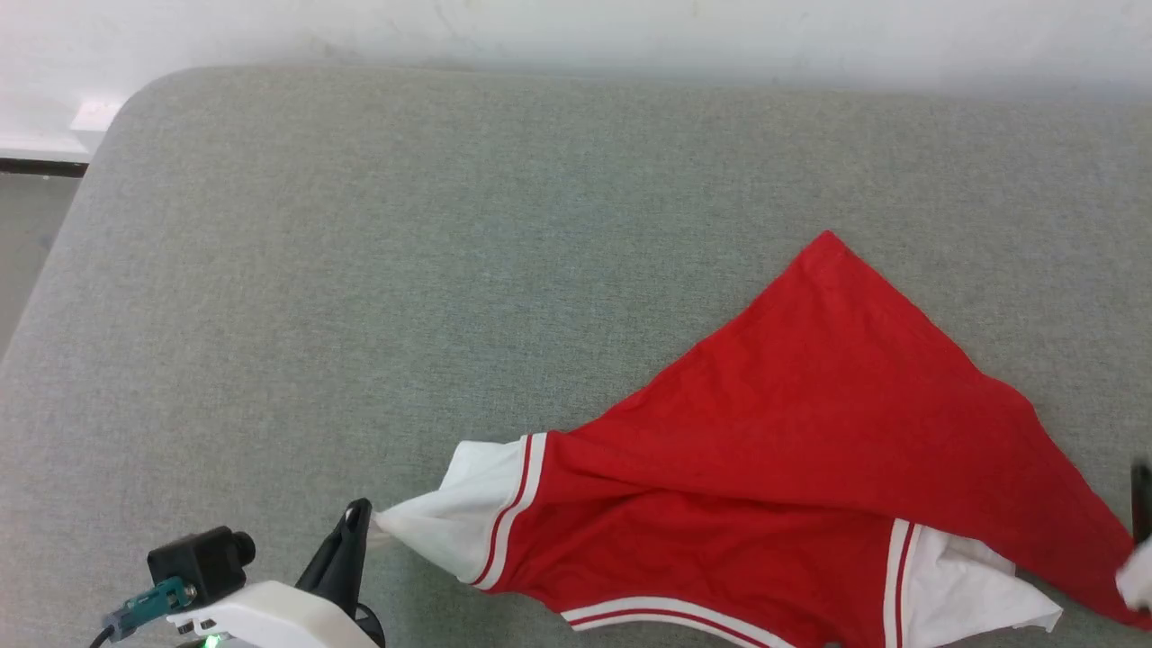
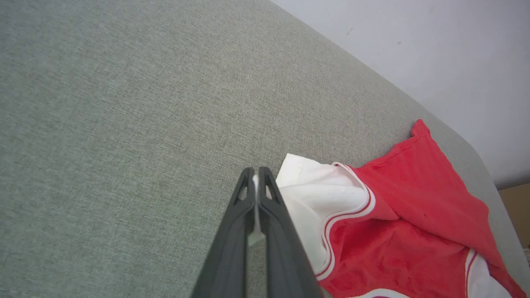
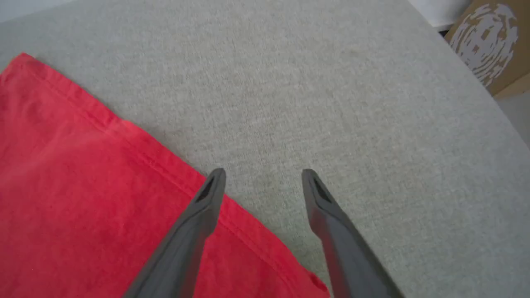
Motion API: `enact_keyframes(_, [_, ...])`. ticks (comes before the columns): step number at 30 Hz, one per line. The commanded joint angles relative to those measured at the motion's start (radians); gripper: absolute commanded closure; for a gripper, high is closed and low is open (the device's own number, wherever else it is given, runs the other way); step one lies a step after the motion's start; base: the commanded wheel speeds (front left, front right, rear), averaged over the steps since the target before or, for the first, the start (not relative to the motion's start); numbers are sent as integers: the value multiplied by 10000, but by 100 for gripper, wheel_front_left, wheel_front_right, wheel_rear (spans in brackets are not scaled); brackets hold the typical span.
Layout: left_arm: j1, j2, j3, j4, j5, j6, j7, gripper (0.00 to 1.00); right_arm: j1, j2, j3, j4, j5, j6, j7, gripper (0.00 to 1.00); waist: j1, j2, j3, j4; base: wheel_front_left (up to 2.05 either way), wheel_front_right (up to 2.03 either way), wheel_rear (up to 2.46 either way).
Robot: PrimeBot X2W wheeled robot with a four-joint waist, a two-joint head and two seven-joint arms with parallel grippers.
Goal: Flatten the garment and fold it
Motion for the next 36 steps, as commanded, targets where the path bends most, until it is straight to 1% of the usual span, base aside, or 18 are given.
enact_keyframes(1, [-141,63,12,48,-65,-35,-28,100,-440,-46,257,-96,-36,-9,-889,0,-1,0,16,46,0,0,0])
enact_keyframes(4, [-177,74,23,75,-88,-55,-53,100,-1024,-441,1194,-54,223,-9,-2565,0,-1,0,65,100,0,0,0])
enact_keyframes(7, [-242,71,11,88,-96,-77,-80,100,-1601,-1115,2566,248,555,-9,-4005,0,-1,0,178,187,0,0,0])
enact_keyframes(10, [-354,39,-36,110,-105,-115,-109,100,-2288,-1831,3977,839,761,-9,-4710,0,-1,0,325,298,0,0,0])
enact_keyframes(12, [-446,14,-79,137,-105,-146,-128,100,-2859,-2285,4866,1408,930,-9,-4738,0,-1,0,445,401,0,0,0])
enact_keyframes(16, [-691,-82,-209,213,-106,-237,-183,100,-4185,-3029,6332,2628,1256,-9,-4192,0,-1,0,766,706,0,0,0])
enact_keyframes(17, [-691,-82,-209,213,-106,-237,-183,100,-4185,-3029,6332,2628,1256,-9,-4192,0,-1,0,766,706,0,0,0])
enact_keyframes(18, [-819,-134,-282,273,-98,-286,-219,100,-4851,-3261,6919,3261,1415,-9,-3632,0,-1,0,935,873,0,0,0])
enact_keyframes(20, [-934,-188,-355,344,-87,-332,-258,100,-5503,-3442,7427,3872,1554,-9,-2946,0,-1,0,1102,1039,0,0,0])
enact_keyframes(21, [-934,-188,-355,344,-87,-332,-258,100,-5503,-3442,7427,3872,1554,-9,-2946,0,-1,0,1102,1039,0,0,0])
enact_keyframes(25, [-1142,-340,-521,514,-85,-429,-355,100,-6613,-3702,8290,4893,1787,-9,-1416,0,-1,0,1392,1376,0,0,0])
enact_keyframes(28, [-1259,-469,-640,643,-98,-504,-443,100,-7234,-3851,8680,5454,1823,-9,-351,0,-1,0,1572,1595,0,0,0])
enact_keyframes(33, [-1452,-628,-827,897,-102,-628,-545,100,-7785,-3992,8821,6131,1950,-9,1021,0,-1,0,1731,1943,0,0,0])
enact_keyframes(34, [-1477,-650,-836,941,-102,-632,-574,100,-7810,-4008,8819,6246,1969,-9,1308,10,-1,0,1729,1983,0,0,0])
enact_keyframes(35, [-1492,-661,-841,977,-100,-635,-598,100,-7823,-4016,8803,6340,1963,-9,1583,53,-1,0,1722,2004,0,0,0])
enact_keyframes(36, [-1494,-663,-846,1006,-98,-635,-613,100,-7821,-4020,8793,6388,1952,-9,1805,70,-1,0,1709,2016,0,0,0])
